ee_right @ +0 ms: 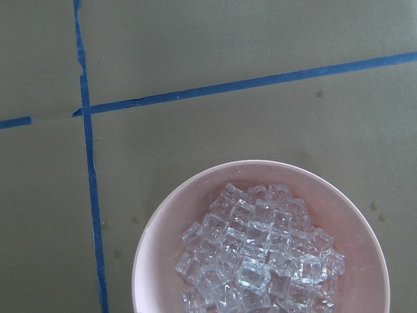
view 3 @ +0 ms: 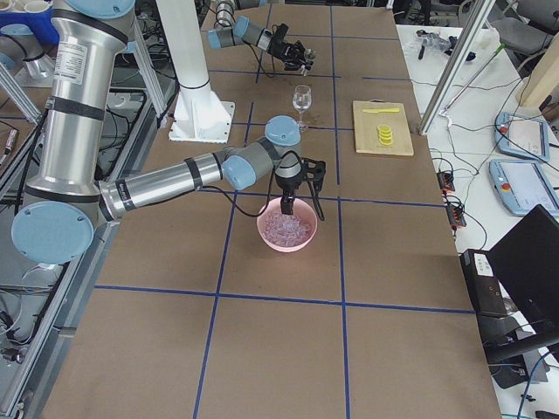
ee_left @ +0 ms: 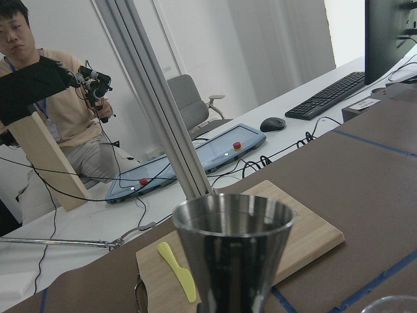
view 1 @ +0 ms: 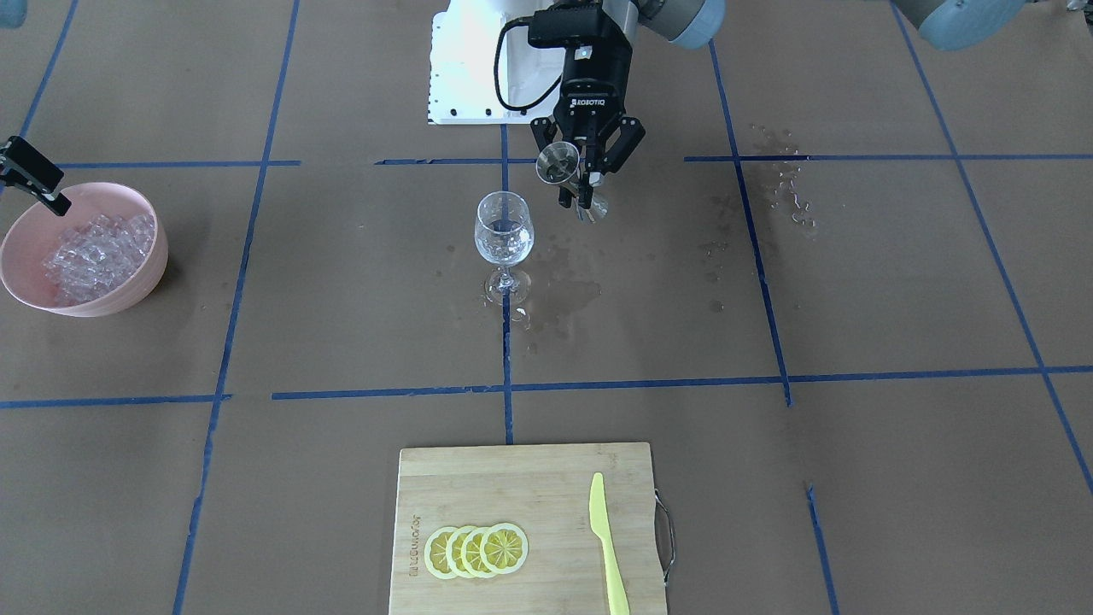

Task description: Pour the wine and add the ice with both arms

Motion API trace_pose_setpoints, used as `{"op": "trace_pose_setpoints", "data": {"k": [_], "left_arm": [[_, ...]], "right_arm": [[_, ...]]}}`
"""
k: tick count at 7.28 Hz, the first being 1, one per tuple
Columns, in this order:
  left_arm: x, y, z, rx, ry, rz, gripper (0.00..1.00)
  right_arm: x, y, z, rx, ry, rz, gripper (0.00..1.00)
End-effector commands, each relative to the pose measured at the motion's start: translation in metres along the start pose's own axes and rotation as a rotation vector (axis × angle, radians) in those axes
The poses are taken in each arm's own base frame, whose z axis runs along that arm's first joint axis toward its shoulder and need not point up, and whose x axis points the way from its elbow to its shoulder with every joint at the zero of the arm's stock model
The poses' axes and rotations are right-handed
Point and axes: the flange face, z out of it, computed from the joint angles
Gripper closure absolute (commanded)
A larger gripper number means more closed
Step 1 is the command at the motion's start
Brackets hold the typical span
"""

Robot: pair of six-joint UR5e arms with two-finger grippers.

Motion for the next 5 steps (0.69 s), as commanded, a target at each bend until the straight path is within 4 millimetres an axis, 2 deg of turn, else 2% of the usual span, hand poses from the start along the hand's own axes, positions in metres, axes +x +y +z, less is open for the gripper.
{"op": "trace_pose_setpoints", "data": {"k": [1,5], "left_arm": [[0.0141,0.0055,-0.0053,0.015,-0.038,0.159,1.00],[0.0167,-0.0008,-0.0067,0.013,-0.037,0.447,1.00]], "right_arm": [[-0.0008,0.0005,0.0007,-0.003,-0.001,-0.001,0.00],[-0.0018,0.0005,0.0005,-0.006,-0.005,0.005,0.00]]}}
